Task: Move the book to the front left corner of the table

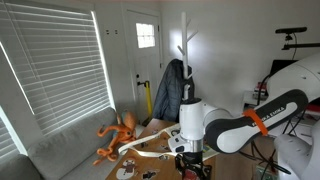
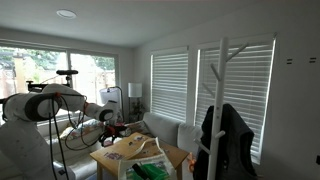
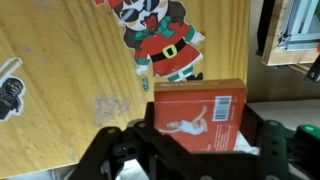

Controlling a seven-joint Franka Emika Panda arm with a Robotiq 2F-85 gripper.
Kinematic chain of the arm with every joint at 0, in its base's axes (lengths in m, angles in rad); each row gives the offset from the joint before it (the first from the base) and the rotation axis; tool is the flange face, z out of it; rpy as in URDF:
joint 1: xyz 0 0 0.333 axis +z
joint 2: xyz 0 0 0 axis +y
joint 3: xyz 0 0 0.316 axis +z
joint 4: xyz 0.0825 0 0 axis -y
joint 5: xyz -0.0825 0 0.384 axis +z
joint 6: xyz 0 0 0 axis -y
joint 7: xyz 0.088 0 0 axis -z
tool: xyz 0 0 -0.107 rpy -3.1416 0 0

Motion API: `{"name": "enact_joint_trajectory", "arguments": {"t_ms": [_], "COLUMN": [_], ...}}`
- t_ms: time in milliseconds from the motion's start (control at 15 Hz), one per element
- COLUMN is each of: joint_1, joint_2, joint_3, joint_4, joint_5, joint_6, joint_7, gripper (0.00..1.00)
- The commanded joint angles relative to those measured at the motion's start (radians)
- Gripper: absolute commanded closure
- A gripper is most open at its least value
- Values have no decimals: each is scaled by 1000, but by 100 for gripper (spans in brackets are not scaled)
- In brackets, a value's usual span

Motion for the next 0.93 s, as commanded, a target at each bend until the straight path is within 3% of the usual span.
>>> {"name": "enact_joint_trajectory", "arguments": {"t_ms": [0,267,333,400,667,800,867], "joint_1": [26,42,44,43,29,25,23], "joint_2": [6,36,44,49,54,20,43], "joint_3": [18,44,49,55,53,15,51], "joint_4": [16,39,45,50,70,68,58], "joint_5": [-30,-62,-67,-69,-26,65,6], "joint_6": [-51,-72,-81,-82,-69,-63,-51], "joint_7": [-130,-268,-300,-316,-312,-340,-301], "gripper": [47,47,11,3,0,0,0]}}
